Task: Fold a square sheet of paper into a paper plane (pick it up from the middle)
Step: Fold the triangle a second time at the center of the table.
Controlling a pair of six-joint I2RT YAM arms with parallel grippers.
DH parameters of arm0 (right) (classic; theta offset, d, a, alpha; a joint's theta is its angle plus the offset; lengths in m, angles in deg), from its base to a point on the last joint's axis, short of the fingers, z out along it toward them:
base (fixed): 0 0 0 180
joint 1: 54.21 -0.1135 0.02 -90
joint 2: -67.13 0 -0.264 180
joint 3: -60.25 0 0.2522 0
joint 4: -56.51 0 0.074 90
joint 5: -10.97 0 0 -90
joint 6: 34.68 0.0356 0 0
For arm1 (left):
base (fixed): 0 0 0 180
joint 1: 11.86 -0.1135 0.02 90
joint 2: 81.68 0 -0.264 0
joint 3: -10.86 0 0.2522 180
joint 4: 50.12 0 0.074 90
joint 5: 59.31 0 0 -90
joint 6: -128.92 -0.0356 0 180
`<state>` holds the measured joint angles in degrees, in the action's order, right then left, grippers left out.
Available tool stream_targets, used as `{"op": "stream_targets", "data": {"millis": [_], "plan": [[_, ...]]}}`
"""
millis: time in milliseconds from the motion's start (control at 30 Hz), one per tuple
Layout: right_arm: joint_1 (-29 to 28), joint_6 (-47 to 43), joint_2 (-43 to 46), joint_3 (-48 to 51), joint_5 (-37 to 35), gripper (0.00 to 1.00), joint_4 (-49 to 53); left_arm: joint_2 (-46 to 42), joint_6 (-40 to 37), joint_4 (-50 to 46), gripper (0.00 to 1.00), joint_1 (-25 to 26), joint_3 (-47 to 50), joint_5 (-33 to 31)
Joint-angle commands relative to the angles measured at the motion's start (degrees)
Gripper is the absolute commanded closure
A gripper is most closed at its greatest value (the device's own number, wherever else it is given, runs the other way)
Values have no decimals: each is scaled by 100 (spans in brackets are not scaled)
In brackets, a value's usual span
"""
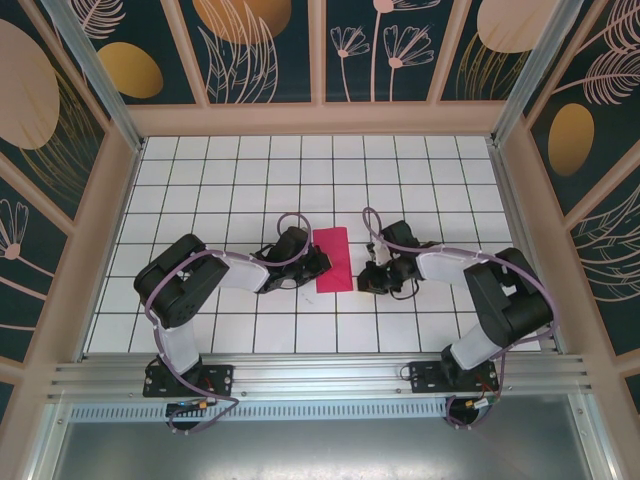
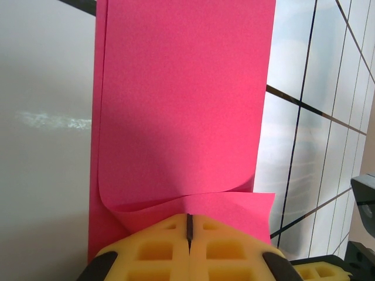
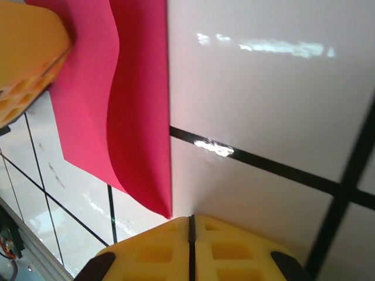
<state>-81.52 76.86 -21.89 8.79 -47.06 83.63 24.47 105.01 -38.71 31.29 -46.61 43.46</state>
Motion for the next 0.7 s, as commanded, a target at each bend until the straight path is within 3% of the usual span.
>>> {"op": "stream_targets", "data": {"millis": [0,367,667], "plan": [[-39,44,297,-156,66,89,251,161,-144,-473,92,-13,-7,-245],[-328,193,-350,-660,341,87,-319,156,-147,-447,92,-14,-51,-179],[-216,135,-905,-347,88,91,-410,-11,-279,-572,85,-15,-217,-169]]}}
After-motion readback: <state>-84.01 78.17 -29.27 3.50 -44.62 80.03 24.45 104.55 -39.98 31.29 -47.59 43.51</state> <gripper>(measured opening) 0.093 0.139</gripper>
